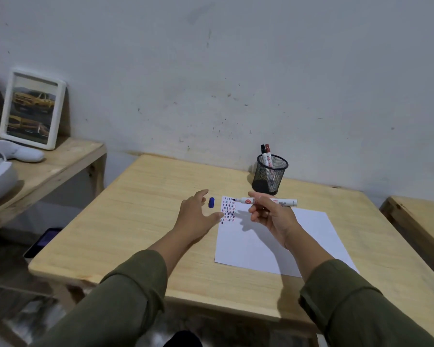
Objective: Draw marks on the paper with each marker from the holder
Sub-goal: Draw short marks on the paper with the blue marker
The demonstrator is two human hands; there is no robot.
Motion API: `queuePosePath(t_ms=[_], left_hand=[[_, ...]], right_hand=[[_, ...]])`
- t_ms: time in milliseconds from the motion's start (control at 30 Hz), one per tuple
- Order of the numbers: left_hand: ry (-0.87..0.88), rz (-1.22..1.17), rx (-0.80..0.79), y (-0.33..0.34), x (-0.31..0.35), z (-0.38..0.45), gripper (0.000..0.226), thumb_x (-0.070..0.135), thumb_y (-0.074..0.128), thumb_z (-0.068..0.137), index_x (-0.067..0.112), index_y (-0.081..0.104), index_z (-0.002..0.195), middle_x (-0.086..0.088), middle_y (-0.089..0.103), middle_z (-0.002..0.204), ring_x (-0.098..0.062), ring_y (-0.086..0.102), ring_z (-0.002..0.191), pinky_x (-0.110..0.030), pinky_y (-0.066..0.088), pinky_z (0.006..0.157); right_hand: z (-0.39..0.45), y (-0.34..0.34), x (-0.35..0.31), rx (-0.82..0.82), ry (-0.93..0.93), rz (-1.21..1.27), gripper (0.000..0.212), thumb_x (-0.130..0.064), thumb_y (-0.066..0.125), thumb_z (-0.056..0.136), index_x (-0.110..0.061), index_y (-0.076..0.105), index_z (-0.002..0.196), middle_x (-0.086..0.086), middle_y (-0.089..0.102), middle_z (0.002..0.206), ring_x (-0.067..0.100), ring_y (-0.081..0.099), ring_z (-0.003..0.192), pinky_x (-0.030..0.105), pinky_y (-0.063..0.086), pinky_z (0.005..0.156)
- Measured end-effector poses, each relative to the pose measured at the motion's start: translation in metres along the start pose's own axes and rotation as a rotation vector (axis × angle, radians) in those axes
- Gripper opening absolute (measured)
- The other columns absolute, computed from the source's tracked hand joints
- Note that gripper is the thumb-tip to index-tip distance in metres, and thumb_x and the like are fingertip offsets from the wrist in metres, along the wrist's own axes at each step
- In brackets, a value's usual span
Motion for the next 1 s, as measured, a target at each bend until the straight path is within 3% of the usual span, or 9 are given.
queuePosePath(t_ms=[133, 233, 333, 467, 633, 1000], left_hand=[[-0.006, 0.078, -0.062, 0.002, -0.004, -0.014, 0.097, 0.039, 0.078, 0.067, 0.021, 0.025, 0.146, -0.003, 0.048, 0.140, -0.019, 0.032, 0.136, -0.028, 0.030, 0.103], [-0.002, 0.098, -0.084, 0.004, -0.007, -0.019, 0.103, 0.038, 0.080, 0.065, 0.020, 0.022, 0.147, -0.001, 0.047, 0.140, -0.017, 0.032, 0.135, -0.024, 0.030, 0.100], [-0.016, 0.087, -0.077, 0.004, -0.007, -0.019, 0.106, 0.039, 0.081, 0.064, 0.019, 0.021, 0.148, 0.001, 0.048, 0.139, -0.016, 0.033, 0.134, -0.020, 0.028, 0.095], [-0.022, 0.082, -0.060, 0.003, -0.007, -0.019, 0.108, 0.040, 0.082, 0.063, 0.018, 0.019, 0.148, 0.003, 0.048, 0.138, -0.015, 0.034, 0.133, -0.020, 0.027, 0.094], [-0.018, 0.082, -0.045, 0.003, -0.007, -0.020, 0.107, 0.040, 0.082, 0.063, 0.017, 0.020, 0.148, 0.003, 0.050, 0.138, -0.016, 0.035, 0.133, -0.019, 0.027, 0.094], [-0.014, 0.090, -0.039, 0.003, -0.007, -0.021, 0.107, 0.041, 0.081, 0.064, 0.017, 0.020, 0.149, 0.004, 0.049, 0.139, -0.016, 0.034, 0.133, -0.020, 0.026, 0.094]], right_hand=[[-0.004, 0.005, 0.011, 0.018, -0.006, -0.050, 0.012, -0.004, 0.058, 0.087, -0.004, 0.069, 0.093, 0.007, 0.059, 0.060, 0.012, 0.052, 0.045, 0.019, 0.051, 0.054], [-0.007, 0.008, 0.020, 0.047, 0.000, -0.125, 0.007, -0.006, 0.063, 0.085, -0.005, 0.069, 0.088, 0.006, 0.058, 0.059, 0.012, 0.049, 0.043, 0.020, 0.047, 0.048], [-0.010, 0.014, 0.028, 0.057, 0.052, -0.028, 0.004, -0.005, 0.065, 0.084, -0.001, 0.065, 0.083, 0.010, 0.053, 0.056, 0.014, 0.044, 0.039, 0.021, 0.040, 0.042], [-0.012, 0.017, 0.027, 0.058, 0.019, -0.078, 0.007, -0.004, 0.064, 0.085, 0.003, 0.062, 0.085, 0.008, 0.055, 0.051, 0.012, 0.045, 0.036, 0.020, 0.041, 0.040], [-0.013, 0.017, 0.026, 0.039, -0.004, -0.121, 0.007, -0.004, 0.063, 0.086, 0.002, 0.061, 0.083, 0.001, 0.059, 0.046, 0.010, 0.047, 0.036, 0.020, 0.044, 0.041], [-0.008, 0.013, 0.032, 0.055, 0.008, -0.208, 0.009, -0.012, 0.067, 0.084, -0.003, 0.068, 0.086, 0.010, 0.063, 0.062, 0.013, 0.055, 0.045, 0.029, 0.053, 0.054]])
Point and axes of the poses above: each hand's wrist, its own z-axis towards the middle knuckle, its own y-axis out of the palm, x = y × z, the point moved 2 cm from there along z, towards the middle knuckle
